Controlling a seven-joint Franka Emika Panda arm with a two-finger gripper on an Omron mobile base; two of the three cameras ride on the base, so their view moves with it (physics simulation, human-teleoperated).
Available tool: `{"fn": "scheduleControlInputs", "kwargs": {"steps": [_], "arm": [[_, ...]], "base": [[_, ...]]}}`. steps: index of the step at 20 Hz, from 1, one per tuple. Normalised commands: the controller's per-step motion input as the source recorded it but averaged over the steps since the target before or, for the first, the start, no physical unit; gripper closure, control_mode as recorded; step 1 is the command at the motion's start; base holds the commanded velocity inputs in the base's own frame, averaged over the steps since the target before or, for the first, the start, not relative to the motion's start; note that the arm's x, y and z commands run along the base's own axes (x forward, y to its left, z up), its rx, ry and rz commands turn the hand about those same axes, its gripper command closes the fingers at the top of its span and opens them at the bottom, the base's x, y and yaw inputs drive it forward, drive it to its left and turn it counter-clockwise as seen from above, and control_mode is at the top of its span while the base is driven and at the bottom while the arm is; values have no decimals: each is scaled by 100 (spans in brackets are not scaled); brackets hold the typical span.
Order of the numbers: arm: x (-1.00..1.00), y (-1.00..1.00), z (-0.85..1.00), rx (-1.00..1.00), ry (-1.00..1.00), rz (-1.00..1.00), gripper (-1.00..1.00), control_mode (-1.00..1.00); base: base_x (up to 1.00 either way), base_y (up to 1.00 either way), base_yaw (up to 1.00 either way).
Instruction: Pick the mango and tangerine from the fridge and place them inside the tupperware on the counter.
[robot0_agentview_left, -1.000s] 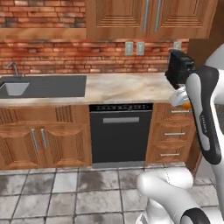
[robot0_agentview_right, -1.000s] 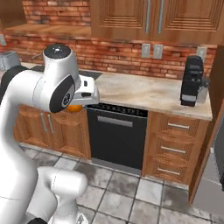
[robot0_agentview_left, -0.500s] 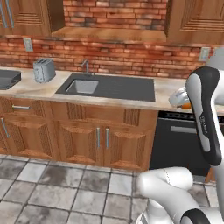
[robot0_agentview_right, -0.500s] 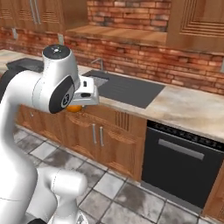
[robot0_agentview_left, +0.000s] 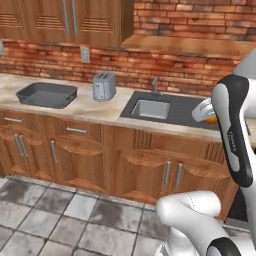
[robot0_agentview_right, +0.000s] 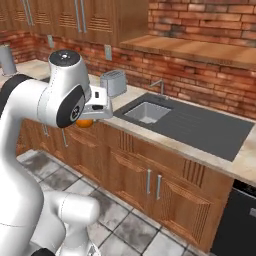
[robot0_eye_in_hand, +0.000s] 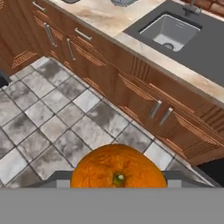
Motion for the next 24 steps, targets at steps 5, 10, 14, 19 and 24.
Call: {"fn": "scheduleControlInputs", "kwargs": {"steps": [5, 10, 14, 19, 24], "arm": [[0, 0, 0, 0, 0, 0, 100, 100], [0, 0, 0, 0, 0, 0, 100, 100], [0, 0, 0, 0, 0, 0, 100, 100], [0, 0, 0, 0, 0, 0, 100, 100], [0, 0, 0, 0, 0, 0, 100, 100]], "base": [[100, 100, 15], [100, 100, 2], [100, 100, -1], [97, 100, -20], [65, 93, -39]]}}
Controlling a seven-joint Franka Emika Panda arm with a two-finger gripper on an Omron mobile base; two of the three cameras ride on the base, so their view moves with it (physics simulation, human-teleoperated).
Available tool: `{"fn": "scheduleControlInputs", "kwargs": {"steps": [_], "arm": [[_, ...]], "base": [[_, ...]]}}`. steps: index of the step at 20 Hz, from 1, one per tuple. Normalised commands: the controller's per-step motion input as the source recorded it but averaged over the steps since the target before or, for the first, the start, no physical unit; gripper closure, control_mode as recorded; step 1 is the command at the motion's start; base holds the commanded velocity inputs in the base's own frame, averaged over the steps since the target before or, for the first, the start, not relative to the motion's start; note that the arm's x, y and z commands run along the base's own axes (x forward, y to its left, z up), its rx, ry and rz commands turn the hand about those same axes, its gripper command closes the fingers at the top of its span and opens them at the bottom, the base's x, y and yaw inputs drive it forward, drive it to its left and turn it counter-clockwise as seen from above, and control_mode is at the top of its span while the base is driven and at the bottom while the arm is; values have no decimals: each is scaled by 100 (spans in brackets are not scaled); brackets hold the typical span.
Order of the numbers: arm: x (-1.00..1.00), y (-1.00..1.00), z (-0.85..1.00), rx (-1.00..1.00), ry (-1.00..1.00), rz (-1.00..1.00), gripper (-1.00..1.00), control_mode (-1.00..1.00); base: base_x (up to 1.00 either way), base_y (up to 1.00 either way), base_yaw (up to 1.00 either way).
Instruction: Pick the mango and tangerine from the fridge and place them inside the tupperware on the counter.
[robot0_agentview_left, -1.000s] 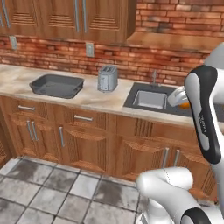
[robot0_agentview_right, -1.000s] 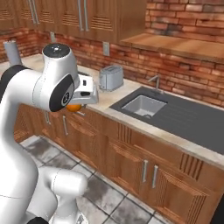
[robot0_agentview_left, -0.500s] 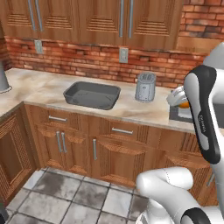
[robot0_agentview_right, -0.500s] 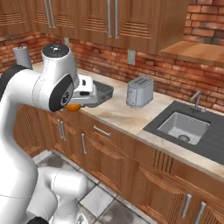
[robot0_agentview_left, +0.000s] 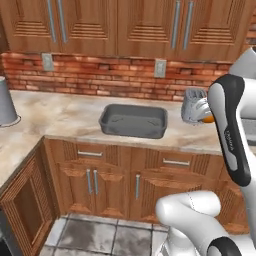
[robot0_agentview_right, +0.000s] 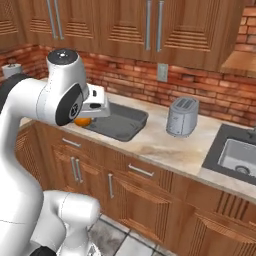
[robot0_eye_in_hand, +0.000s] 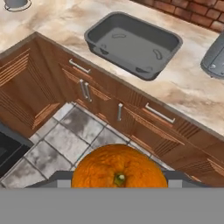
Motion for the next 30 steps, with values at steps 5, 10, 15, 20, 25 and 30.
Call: {"fn": "scheduleControlInputs", "kwargs": {"steps": [5, 10, 15, 20, 25, 30], "arm": [[0, 0, 0, 0, 0, 0, 100, 100], [0, 0, 0, 0, 0, 0, 100, 100], [0, 0, 0, 0, 0, 0, 100, 100], [0, 0, 0, 0, 0, 0, 100, 100], [27, 9, -16, 0, 0, -1, 100, -100], [81, 6, -56, 0, 1, 0, 100, -100]], "base": [[48, 88, -43], [57, 82, -41], [47, 19, -37], [32, -8, -24], [30, 14, -8], [0, 0, 0]]}}
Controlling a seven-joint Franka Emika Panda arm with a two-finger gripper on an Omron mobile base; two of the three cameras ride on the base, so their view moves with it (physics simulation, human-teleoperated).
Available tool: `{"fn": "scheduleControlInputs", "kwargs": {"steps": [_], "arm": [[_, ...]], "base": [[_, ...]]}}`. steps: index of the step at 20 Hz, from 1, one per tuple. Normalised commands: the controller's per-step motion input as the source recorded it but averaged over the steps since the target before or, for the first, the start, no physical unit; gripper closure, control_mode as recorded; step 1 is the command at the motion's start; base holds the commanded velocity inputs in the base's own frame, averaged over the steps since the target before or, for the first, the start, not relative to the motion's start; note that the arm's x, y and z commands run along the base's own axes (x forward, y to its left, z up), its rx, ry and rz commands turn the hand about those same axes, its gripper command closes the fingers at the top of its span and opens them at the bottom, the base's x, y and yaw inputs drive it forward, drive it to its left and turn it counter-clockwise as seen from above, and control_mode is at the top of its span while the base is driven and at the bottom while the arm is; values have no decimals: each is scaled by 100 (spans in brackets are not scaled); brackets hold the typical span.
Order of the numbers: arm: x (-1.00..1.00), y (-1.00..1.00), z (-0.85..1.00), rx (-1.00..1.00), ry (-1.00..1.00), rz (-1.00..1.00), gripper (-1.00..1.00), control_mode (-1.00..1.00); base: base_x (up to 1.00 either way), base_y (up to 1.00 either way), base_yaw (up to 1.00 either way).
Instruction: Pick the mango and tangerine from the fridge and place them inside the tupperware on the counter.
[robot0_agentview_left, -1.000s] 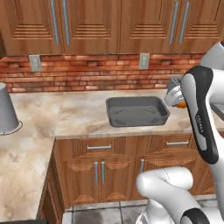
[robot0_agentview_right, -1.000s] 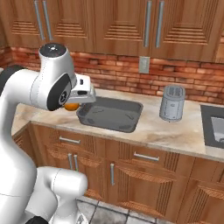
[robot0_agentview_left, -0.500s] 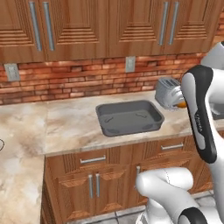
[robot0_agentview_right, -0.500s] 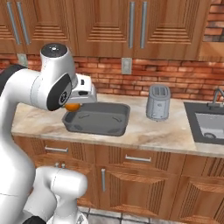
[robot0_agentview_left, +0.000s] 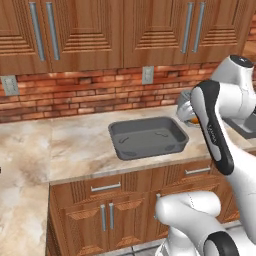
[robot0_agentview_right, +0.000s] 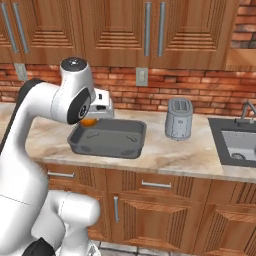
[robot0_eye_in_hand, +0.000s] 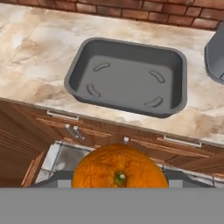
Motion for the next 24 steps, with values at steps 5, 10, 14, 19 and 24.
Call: {"fn": "scheduleControlInputs", "kwargs": {"steps": [5, 10, 14, 19, 24], "arm": [[66, 0, -72, 0, 0, 0, 100, -100], [65, 8, -68, 0, 0, 0, 100, -100], [62, 17, -58, 0, 0, 0, 100, -100], [63, 35, -43, 0, 0, 0, 100, -100], [59, 43, -35, 0, 4, 0, 100, -100]], "base": [[0, 0, 0], [0, 0, 0], [0, 0, 0], [0, 0, 0], [0, 0, 0]]}}
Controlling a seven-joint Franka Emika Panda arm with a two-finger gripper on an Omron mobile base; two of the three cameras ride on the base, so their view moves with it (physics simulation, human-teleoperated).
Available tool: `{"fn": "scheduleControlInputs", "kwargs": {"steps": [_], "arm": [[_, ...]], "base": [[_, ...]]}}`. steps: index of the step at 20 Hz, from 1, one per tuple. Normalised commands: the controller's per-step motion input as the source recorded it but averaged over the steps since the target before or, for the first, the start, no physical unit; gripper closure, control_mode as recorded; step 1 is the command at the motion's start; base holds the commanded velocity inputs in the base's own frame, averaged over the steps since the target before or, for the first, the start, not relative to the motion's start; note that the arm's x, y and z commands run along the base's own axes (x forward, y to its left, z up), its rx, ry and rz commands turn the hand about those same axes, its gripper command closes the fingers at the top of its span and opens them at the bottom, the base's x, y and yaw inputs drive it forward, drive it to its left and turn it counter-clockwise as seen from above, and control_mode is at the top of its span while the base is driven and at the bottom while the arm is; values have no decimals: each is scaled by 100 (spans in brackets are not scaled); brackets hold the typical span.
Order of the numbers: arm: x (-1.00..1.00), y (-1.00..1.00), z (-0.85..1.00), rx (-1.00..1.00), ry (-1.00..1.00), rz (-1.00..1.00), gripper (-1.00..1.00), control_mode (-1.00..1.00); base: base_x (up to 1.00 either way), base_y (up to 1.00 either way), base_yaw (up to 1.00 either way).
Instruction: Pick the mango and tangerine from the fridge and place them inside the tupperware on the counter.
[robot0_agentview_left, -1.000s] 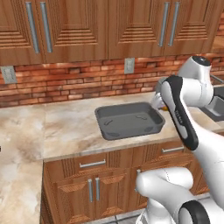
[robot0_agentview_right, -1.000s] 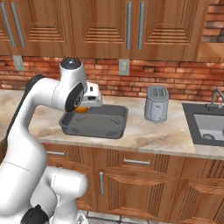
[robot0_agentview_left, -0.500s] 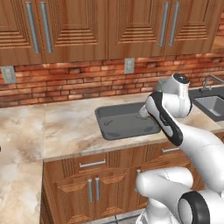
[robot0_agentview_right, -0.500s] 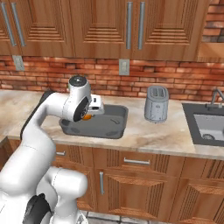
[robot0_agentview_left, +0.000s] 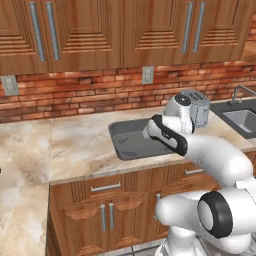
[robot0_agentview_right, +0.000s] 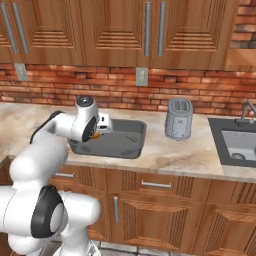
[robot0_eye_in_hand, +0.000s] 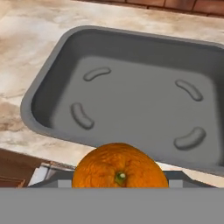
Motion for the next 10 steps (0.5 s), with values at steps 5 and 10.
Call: {"fn": "scheduleControlInputs", "kwargs": {"steps": [5, 10], "arm": [[50, 26, -23, 0, 4, 0, 100, -100], [48, 0, -11, 0, 2, 0, 100, -100]], "base": [[0, 0, 0], [0, 0, 0]]}}
